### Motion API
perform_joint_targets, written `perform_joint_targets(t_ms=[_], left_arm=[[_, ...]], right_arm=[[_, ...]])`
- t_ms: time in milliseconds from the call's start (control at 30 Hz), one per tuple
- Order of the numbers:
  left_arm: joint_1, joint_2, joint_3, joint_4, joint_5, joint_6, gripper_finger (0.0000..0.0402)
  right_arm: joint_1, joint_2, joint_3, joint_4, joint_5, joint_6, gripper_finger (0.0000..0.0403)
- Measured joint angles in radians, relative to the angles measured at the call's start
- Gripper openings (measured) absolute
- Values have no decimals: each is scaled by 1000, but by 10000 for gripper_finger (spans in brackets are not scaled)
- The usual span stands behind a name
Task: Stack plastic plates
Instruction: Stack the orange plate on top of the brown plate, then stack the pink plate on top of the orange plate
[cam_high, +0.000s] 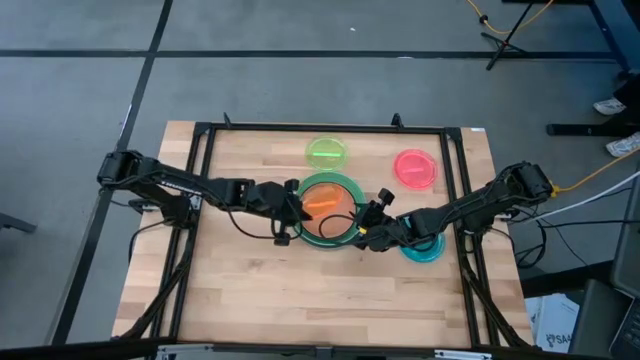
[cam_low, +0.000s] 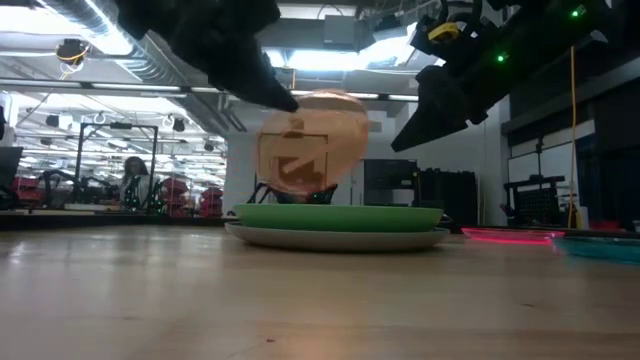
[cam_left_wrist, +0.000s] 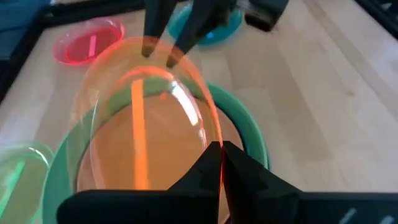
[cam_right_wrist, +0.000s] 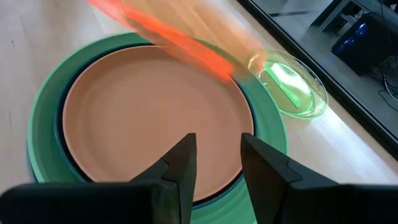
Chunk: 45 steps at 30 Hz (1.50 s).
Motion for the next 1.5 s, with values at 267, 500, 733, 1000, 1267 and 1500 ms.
perform_joint_targets(t_ms=[267, 500, 733, 1000, 1267, 1500], left_arm=[[1, 113, 0, 49, -2, 0, 5], [8, 183, 0, 101, -18, 1, 5], [8, 191, 0, 118, -27, 3, 8], [9, 194, 0, 117, -50, -11, 85], [-13, 187, 0, 113, -52, -86, 128], [-50, 119, -71, 164, -49, -86, 125]], right_arm=[[0, 0, 1, 13, 0, 0, 117], [0, 0, 1, 20, 0, 3, 117], [0, 0, 0, 34, 0, 6, 117], [0, 0, 0, 54, 2, 7, 146], [0, 0, 1, 70, 3, 7, 207], [-2, -14, 0, 23, -6, -4, 222]])
